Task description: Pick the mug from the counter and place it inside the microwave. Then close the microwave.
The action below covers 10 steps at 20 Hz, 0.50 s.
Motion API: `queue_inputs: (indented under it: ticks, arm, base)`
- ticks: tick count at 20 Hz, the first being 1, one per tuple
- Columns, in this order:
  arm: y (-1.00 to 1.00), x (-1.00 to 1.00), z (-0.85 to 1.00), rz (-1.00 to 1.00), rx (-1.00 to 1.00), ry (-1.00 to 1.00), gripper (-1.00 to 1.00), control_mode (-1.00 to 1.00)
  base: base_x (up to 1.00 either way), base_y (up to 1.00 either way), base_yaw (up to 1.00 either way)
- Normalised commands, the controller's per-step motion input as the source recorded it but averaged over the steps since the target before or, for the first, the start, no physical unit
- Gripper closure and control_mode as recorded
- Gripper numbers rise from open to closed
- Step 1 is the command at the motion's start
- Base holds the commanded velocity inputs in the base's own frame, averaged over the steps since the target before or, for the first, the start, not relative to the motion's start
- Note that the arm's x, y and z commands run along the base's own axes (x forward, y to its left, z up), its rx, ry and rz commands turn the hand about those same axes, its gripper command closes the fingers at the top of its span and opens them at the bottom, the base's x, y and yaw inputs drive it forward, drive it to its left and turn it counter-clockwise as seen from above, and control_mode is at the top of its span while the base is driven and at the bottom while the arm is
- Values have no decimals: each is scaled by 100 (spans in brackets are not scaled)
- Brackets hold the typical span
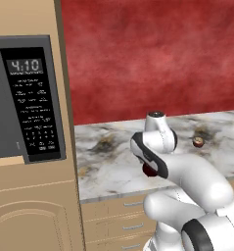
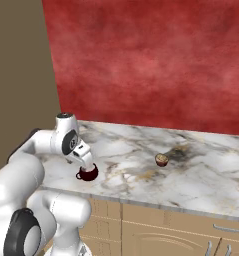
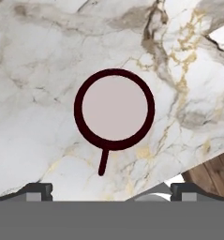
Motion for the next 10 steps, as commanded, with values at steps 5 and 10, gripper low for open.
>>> queue_inputs:
  ticks: [5, 10]
  arm:
    - [3, 0, -30, 0, 0, 0, -100, -100]
    - [1, 0, -30, 0, 0, 0, -100, -100]
  base:
    - [0, 0, 0]
    - [0, 0, 0]
